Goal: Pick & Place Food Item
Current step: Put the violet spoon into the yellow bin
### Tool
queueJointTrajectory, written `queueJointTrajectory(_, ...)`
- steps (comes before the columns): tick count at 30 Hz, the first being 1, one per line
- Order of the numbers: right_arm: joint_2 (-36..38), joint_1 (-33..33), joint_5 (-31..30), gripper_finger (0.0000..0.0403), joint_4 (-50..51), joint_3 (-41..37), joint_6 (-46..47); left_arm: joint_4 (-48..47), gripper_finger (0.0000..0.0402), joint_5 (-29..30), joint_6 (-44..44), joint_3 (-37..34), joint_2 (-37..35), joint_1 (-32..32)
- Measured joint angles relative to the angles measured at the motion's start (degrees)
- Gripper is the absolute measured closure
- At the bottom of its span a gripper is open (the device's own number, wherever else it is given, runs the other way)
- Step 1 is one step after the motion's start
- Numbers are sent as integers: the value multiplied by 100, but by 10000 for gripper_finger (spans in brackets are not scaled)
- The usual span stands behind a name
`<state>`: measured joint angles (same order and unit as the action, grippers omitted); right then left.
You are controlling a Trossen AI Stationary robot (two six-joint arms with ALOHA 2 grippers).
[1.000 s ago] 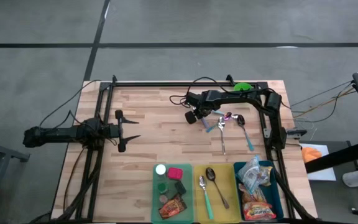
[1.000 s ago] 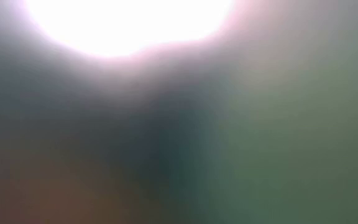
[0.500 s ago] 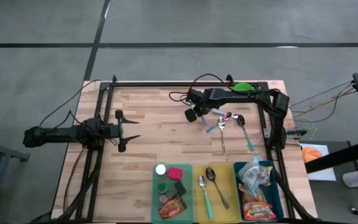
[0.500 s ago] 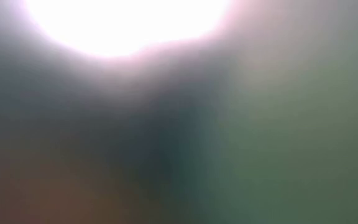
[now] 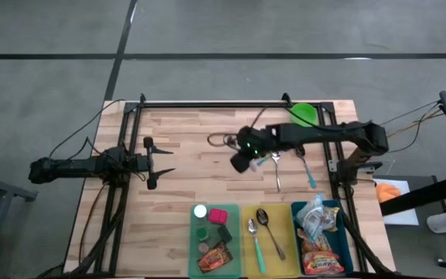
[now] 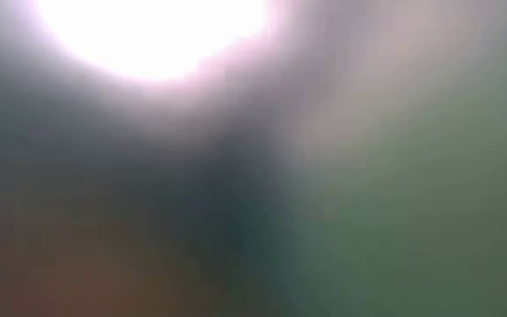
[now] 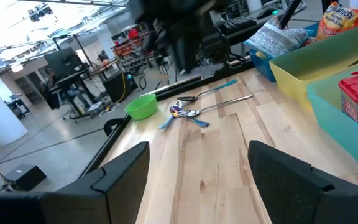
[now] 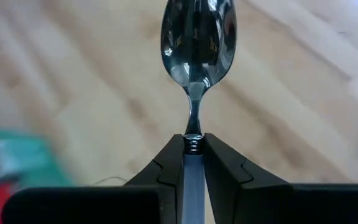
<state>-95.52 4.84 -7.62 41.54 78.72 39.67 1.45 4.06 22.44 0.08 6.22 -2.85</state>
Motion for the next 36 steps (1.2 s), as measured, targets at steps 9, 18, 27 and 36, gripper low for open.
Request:
queueJointTrajectory(9, 612, -1321, -28, 363, 95, -4, 141, 0, 126, 1, 0, 0, -1, 0)
queueJointTrajectory(18, 739, -2680, -548, 363, 478, -13, 1386, 0, 126, 0, 0, 0, 0, -1)
queueJointTrajectory(27, 435, -3977, -1057, 363, 476, -205, 3659, 0, 126, 0, 0, 0, -4, 0)
queueJointTrajectory(36, -220, -4664, -1051, 363, 505, -380, 5254, 0, 126, -1, 0, 0, 0, 0)
